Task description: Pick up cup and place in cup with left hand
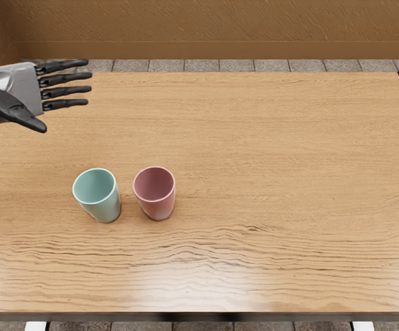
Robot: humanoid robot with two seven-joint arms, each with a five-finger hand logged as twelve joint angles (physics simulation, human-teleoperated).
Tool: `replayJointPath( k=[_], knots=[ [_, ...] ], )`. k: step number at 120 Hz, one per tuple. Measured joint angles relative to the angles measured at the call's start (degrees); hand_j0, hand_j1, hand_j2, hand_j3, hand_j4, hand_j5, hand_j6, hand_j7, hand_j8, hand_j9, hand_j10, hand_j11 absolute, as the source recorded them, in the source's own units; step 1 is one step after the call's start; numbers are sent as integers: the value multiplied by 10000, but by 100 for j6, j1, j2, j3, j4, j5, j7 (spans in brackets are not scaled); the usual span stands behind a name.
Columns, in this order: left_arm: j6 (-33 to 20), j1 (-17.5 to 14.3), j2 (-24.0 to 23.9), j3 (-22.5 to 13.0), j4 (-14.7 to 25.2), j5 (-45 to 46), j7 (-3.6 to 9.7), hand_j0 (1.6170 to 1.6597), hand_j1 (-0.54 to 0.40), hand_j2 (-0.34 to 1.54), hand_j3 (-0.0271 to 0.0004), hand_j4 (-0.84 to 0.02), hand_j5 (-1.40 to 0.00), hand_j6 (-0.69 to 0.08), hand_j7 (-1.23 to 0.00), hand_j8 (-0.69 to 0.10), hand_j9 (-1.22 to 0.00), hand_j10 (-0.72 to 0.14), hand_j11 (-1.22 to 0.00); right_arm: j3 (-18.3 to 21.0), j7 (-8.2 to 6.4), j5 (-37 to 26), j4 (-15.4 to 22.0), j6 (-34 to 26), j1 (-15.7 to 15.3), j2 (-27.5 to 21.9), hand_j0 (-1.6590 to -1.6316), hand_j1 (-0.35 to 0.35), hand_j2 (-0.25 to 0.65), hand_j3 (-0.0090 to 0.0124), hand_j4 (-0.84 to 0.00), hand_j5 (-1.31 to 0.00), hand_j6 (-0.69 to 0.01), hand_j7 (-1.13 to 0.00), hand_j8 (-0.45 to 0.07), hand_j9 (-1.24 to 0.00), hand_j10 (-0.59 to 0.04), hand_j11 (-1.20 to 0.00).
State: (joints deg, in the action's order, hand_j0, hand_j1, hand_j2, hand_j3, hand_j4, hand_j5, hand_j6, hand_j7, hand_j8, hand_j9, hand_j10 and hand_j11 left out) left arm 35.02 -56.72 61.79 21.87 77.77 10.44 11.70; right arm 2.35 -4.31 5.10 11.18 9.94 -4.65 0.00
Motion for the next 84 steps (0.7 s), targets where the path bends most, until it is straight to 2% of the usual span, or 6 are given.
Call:
replayJointPath(
  k=[25,40,55,65,70,84],
  knots=[
    [0,-95,208,-13,77,-79,11,16579,3376,27,0,-75,-126,-71,-127,-74,-128,-81,-128,-18,0,4,-36,-21,-4,0,-16579,-3310,-31,0,-150,-195,-149,-195,-149,-195,-149,-195],
    [1,-117,201,-9,61,-590,17,16580,3377,27,0,-76,-126,-73,-126,-76,-127,-82,-127,-22,0,2,-47,-25,-7,0,-16580,-3310,-31,0,-150,-195,-149,-195,-150,-195,-150,-195],
    [-251,-358,-427,5,89,-1480,102,16580,3374,29,0,-88,-133,-86,-133,-88,-133,-93,-133,-23,0,1,-50,-26,-8,0,-16580,-3310,-31,0,-150,-194,-149,-194,-149,-194,-149,-194],
    [-1001,-882,-684,-158,280,-1833,335,16580,3370,28,0,-100,-138,-100,-137,-101,-137,-103,-137,-23,0,1,-52,-27,-8,0,-16580,-3311,-31,0,-150,-195,-150,-195,-150,-195,-150,-195],
    [-1526,-1359,-755,-435,478,-1925,399,16580,3372,29,0,-98,-136,-97,-136,-98,-136,-100,-135,-24,0,1,-52,-27,-8,0,-16580,-3310,-31,0,-150,-195,-150,-195,-150,-195,-149,-195],
    [-2671,-2301,-938,-1547,967,-2052,354,16580,3368,25,0,-109,-139,-111,-139,-111,-138,-110,-138,-23,0,1,-52,-27,-9,0,-16580,-3310,-31,0,-150,-195,-150,-195,-150,-195,-150,-195]
  ],
)
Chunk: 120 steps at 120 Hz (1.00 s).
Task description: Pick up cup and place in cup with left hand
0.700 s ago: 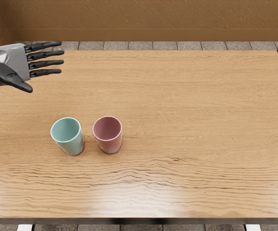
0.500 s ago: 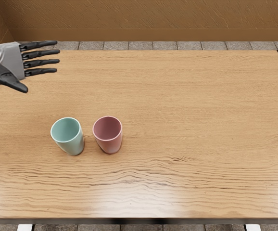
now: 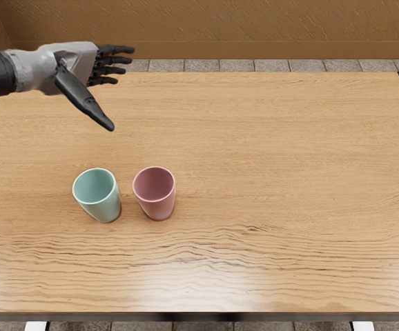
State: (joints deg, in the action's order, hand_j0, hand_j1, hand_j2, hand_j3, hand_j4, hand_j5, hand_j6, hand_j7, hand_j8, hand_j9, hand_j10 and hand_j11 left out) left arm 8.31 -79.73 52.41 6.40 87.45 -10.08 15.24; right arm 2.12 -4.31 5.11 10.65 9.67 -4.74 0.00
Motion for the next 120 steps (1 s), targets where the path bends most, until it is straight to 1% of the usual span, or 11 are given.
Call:
replayJointPath(
  k=[6,10,18,22,31,47,65,85,96,105,120],
  knots=[
    [-493,-303,-41,-521,311,-21,-124,16580,3373,25,0,-106,-134,-108,-134,-108,-133,-107,-133,0,0,1,0,0,0,0,-16580,-3310,-31,0,-150,-195,-150,-195,-150,-195,-150,-195],
    [-836,-488,-207,-876,510,-31,-209,16580,3370,26,0,-108,-137,-110,-137,-110,-136,-109,-136,-1,0,1,1,0,0,0,-16581,-3311,-31,0,-150,-194,-149,-194,-149,-194,-149,-194],
    [-1379,-696,-300,-1453,851,-39,-312,16580,3322,33,0,-152,-189,-155,-188,-155,-188,-152,-187,0,0,1,3,0,0,0,-16581,-3311,-31,0,-150,-194,-149,-194,-150,-194,-150,-194],
    [-1496,-739,-327,-1667,988,-40,-338,16580,3290,38,0,-178,-224,-182,-223,-182,-223,-179,-222,-1,0,1,2,0,1,0,-16581,-3310,-31,0,-150,-195,-150,-195,-150,-195,-150,-195],
    [-1285,-754,-361,-1975,1176,-43,-374,16581,3203,54,0,-252,-319,-256,-318,-256,-318,-253,-317,-1,0,0,1,0,2,0,-16581,-3310,-31,0,-150,-195,-150,-195,-150,-195,-150,-195],
    [-1110,-656,-374,-2249,1301,-45,-400,16581,3053,79,0,-376,-481,-381,-481,-381,-480,-378,-480,-1,0,-1,1,0,1,0,-16581,-3310,-31,0,-150,-195,-150,-195,-150,-195,-150,-195],
    [-1801,-640,-618,-2465,1312,-52,-426,16581,2827,117,0,-564,-726,-568,-725,-568,-725,-565,-724,0,0,0,0,0,2,0,-16581,-3310,-31,0,-151,-195,-150,-195,-150,-195,-150,-195],
    [-2037,-691,-813,-2538,1317,-59,-429,16581,2687,141,0,-678,-877,-682,-877,-683,-876,-680,-876,0,0,1,1,0,0,0,-16581,-3310,-31,0,-151,-195,-150,-195,-150,-195,-150,-195],
    [-2088,-840,-1027,-2560,1309,-58,-397,16581,2484,175,0,-847,-1097,-851,-1096,-851,-1096,-849,-1095,-1,0,0,1,0,1,0,-16581,-3310,-31,0,-151,-195,-150,-195,-150,-195,-150,-195],
    [-2209,-980,-1159,-2612,1305,-57,-310,16581,2340,198,0,-966,-1252,-970,-1252,-970,-1251,-968,-1251,-1,0,0,0,0,1,0,-16581,-3309,-31,0,-151,-195,-150,-195,-150,-195,-150,-195],
    [-2542,-1067,-1342,-2781,1303,-55,-236,16581,2090,239,0,-1175,-1523,-1178,-1523,-1179,-1522,-1176,-1522,1,0,1,0,0,1,0,-16581,-3310,-31,0,-151,-195,-150,-195,-150,-195,-150,-195]
  ],
)
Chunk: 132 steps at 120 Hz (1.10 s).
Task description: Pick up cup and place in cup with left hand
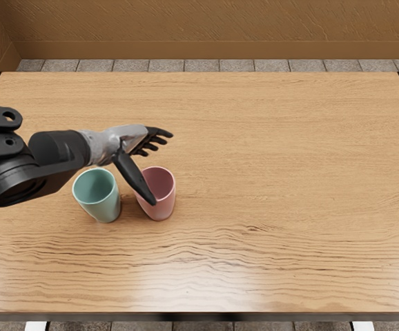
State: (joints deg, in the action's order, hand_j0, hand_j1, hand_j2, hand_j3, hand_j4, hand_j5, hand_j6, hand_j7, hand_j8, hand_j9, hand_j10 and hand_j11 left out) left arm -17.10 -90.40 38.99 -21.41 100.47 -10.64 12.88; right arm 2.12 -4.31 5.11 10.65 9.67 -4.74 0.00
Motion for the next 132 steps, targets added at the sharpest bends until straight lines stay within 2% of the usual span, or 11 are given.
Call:
replayJointPath(
  k=[21,47,89,106,132],
  knots=[
    [-350,-80,-201,-157,-1,1,136,16581,1543,330,0,-1629,-2114,-1632,-2114,-1633,-2114,-1630,-2114,-1,0,0,-1,0,-1,0,-16581,-3310,-31,0,-151,-195,-150,-195,-150,-195,-150,-195],
    [-364,-84,-308,-235,15,1,223,16581,1169,393,0,-1940,-2520,-1944,-2520,-1944,-2520,-1942,-2519,-2,0,-1,0,0,0,0,-16581,-3310,-31,0,-150,-195,-150,-195,-150,-195,-150,-195],
    [-505,-39,-422,-364,-1,-7,232,16581,1010,517,0,-2079,-2698,-2082,-2698,-2082,-2698,-2080,-2699,-1,0,-1,1,0,0,0,-16581,-3310,-31,0,-150,-194,-150,-194,-149,-194,-149,-194],
    [-794,-51,-386,-397,-43,-9,216,16569,1567,26,0,-2025,-2789,-2024,-2797,-2018,-2806,-2010,-2816,-1,0,-1,0,0,0,0,-16581,-3310,-32,0,-150,-195,-150,-195,-150,-195,-150,-195],
    [-860,-101,-331,-402,-56,-10,193,16576,1278,315,0,-2017,-2682,-2018,-2685,-2016,-2689,-2012,-2694,-1,0,-1,1,0,0,0,-16581,-3310,-32,0,-151,-195,-150,-195,-150,-195,-150,-195]
  ],
)
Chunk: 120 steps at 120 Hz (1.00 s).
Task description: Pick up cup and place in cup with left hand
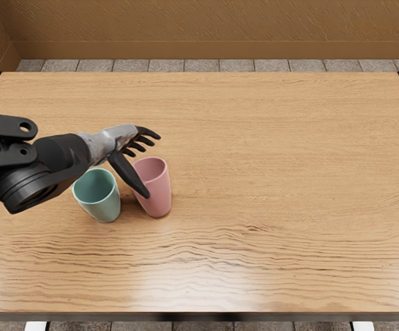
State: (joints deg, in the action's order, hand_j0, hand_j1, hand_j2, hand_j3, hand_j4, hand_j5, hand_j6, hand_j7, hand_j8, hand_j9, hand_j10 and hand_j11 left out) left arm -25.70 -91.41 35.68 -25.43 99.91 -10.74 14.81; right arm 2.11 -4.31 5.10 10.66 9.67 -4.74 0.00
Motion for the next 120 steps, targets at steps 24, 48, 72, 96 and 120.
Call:
replayJointPath(
  k=[24,48,72,96,120],
  knots=[
    [198,66,-39,0,-6,-19,-1,16579,200,547,0,-2883,-3632,-2889,-3633,-2791,-3693,-2848,-3694,0,0,0,-1,0,-1,0,-16581,-3309,-32,0,-151,-195,-150,-195,-150,-195,-150,-195],
    [294,73,34,5,-5,-13,-1,16578,-826,691,0,-3786,-4788,-3793,-4787,-3704,-4850,-3753,-4849,0,0,0,0,0,0,0,-16581,-3309,-32,0,-151,-195,-150,-195,-150,-195,-150,-195],
    [339,13,105,108,-4,4,-22,16570,-1573,1254,0,-4216,-5699,-3099,-5635,-2774,-5665,-3754,-5668,0,0,0,-1,0,-1,0,-16581,-3309,-31,0,-151,-195,-150,-195,-150,-195,-150,-195],
    [729,18,498,545,3,10,-127,16560,-1424,915,0,-4556,-6162,-2871,-6066,-2556,-6103,-3585,-6092,0,0,1,-1,0,0,0,-16581,-3310,-31,0,-151,-195,-150,-195,-150,-195,-150,-195],
    [1869,27,1302,1252,5,13,-144,16559,-1822,1373,0,-4299,-6403,-2584,-6284,-2198,-6420,-3198,-6446,0,0,0,-1,0,1,0,-16581,-3310,-31,0,-150,-195,-150,-195,-150,-195,-149,-195]
  ],
)
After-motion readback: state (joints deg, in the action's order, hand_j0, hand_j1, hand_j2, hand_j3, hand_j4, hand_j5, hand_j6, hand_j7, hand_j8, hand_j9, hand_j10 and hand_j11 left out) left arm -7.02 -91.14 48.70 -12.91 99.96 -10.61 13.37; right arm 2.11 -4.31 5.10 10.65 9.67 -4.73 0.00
